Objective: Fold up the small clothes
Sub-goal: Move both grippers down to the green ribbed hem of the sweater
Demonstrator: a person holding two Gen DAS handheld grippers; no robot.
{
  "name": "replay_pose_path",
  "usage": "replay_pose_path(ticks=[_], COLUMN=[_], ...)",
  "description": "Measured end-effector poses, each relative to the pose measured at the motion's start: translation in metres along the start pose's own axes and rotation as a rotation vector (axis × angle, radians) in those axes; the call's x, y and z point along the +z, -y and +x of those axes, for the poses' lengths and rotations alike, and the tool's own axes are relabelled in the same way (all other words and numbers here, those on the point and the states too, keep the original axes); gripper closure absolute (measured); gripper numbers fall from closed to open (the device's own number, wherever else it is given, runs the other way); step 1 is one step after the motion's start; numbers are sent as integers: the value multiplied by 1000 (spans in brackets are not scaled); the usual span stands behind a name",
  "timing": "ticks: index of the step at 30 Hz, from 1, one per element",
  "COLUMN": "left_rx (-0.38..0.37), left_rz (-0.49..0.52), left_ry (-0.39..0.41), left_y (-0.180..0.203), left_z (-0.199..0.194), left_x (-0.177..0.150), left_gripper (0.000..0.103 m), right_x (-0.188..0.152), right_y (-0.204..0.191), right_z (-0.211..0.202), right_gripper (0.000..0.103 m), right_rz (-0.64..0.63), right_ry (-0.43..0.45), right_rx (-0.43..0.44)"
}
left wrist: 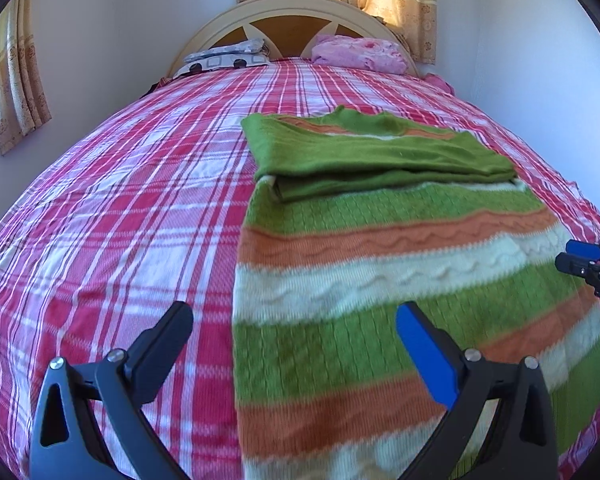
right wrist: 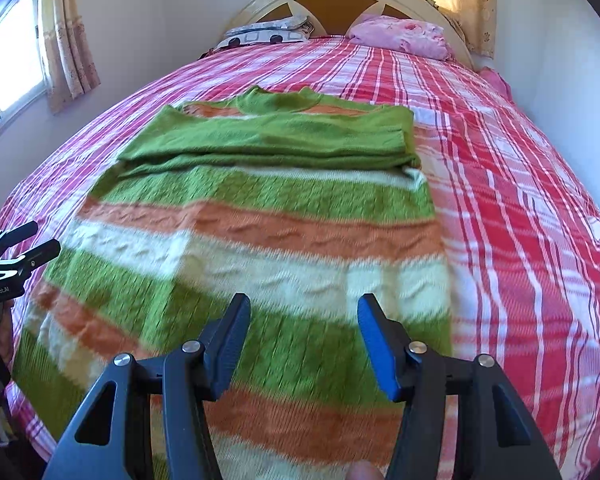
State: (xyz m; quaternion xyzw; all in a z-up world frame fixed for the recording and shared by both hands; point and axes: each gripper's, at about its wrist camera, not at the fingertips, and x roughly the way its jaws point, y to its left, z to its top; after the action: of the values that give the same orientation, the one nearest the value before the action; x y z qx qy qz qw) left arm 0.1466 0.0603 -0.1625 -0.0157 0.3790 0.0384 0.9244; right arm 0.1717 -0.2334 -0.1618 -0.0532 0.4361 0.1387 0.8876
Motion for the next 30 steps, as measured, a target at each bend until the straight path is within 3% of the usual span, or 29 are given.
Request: replay_pose_path(ticks=[11, 30], left_rx=[-11, -66], left_rz=[54, 24], left_ry=[-21, -77], left_y=[5, -7], left_z=[-22, -56], left_x=[-29, -79], left_gripper=[0, 0], right_x=[-34, -92], right_y=[-13, -25], right_z=[-19, -48], right_gripper=[44, 44], right_rz=[-16, 12], right_ry=[-27, -49], right_rx=[4, -1])
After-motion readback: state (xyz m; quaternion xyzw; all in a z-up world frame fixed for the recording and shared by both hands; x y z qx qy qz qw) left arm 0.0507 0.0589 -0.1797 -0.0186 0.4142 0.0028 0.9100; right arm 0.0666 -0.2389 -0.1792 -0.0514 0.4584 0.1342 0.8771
